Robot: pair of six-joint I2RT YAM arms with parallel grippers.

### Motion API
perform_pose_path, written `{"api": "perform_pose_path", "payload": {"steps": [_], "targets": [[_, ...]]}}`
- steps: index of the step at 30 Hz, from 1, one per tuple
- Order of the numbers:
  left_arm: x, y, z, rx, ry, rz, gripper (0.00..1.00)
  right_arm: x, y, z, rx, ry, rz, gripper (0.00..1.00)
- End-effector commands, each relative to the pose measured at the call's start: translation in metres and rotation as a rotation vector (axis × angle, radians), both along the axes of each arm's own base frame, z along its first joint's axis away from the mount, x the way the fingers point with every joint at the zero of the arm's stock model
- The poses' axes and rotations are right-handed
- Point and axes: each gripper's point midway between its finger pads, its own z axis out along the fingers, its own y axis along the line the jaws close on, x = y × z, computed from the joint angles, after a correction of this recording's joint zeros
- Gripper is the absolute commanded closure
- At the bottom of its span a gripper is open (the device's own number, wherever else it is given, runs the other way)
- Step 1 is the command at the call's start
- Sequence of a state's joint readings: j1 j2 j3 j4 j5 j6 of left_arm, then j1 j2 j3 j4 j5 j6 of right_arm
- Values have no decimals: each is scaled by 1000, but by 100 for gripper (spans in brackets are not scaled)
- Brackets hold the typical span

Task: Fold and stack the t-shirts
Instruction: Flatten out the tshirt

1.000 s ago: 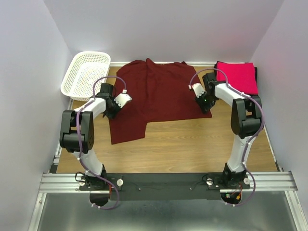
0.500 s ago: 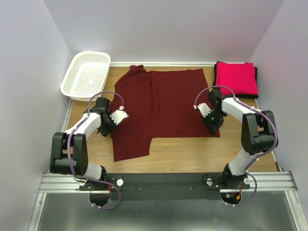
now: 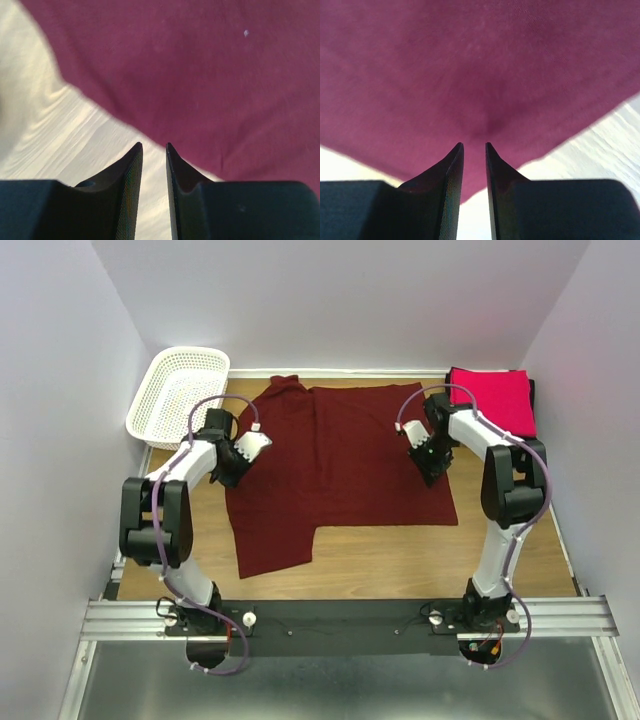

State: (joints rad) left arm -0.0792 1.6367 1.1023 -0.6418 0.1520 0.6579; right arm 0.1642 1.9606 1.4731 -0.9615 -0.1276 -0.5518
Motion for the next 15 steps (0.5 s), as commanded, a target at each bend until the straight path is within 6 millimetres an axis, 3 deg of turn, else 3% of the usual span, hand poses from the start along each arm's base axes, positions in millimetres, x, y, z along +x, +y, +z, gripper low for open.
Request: {"api": "perform_pose_path", "payload": {"steps": [1, 5, 7, 11, 12, 15], "targets": [[15, -14, -16, -74, 8, 40, 67, 8, -8, -19, -52, 9, -42, 69], [2, -5, -41, -34, 66, 47, 68, 0, -18, -35, -102, 21, -37, 71], [-12, 3, -48, -4, 92, 55, 71, -16, -24, -45, -126, 51, -31, 71], [-43, 19, -47, 44, 106, 56, 72, -47, -27, -52, -125, 102, -25, 71], [-60, 21, -54, 53, 142, 50, 72, -58, -28, -53, -123, 118, -22, 71], [-78, 21, -50, 55, 150, 35, 73, -74, -29, -51, -117, 133, -15, 71]]}}
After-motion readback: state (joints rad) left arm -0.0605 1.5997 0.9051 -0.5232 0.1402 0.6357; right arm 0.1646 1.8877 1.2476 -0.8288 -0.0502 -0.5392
